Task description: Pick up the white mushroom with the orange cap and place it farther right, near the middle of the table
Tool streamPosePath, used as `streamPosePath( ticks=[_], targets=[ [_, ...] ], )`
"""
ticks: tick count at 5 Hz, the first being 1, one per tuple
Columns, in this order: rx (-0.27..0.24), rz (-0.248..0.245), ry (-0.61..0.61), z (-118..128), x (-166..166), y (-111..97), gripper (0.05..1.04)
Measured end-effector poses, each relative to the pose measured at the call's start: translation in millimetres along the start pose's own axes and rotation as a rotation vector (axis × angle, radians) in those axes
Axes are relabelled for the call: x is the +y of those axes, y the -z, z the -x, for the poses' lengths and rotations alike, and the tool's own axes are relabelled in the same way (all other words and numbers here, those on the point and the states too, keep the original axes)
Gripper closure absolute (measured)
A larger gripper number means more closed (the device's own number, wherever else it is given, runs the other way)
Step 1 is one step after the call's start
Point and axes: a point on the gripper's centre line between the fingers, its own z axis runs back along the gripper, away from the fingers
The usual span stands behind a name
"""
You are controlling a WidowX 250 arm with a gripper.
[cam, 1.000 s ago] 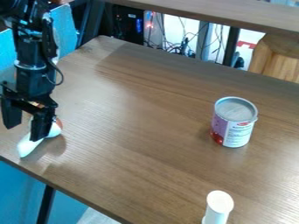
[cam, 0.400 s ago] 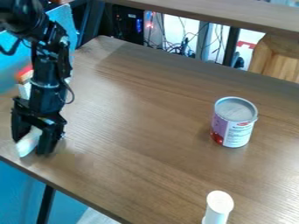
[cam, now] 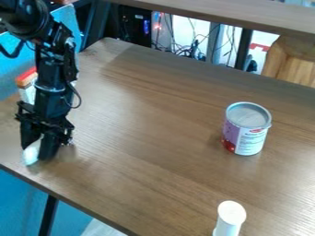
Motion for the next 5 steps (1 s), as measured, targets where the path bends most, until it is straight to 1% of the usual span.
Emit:
streamPosePath(
  ticks=[1,2,3,4,5],
  targets=[
    [-0.014,0.041,0.011,0.9,-0.8,-8.6,0.716],
    [-0.044,0.086,-0.013,1.1,11.5,-18.3,0.762],
    [-0.084,0.096,-0.008,5.3,12.6,-34.5,0.764],
    [-0.141,0.112,0.008,7.0,9.2,-52.9,0.764],
    [-0.161,0.104,0.089,1.2,-9.7,-62.3,0.764]
  ],
)
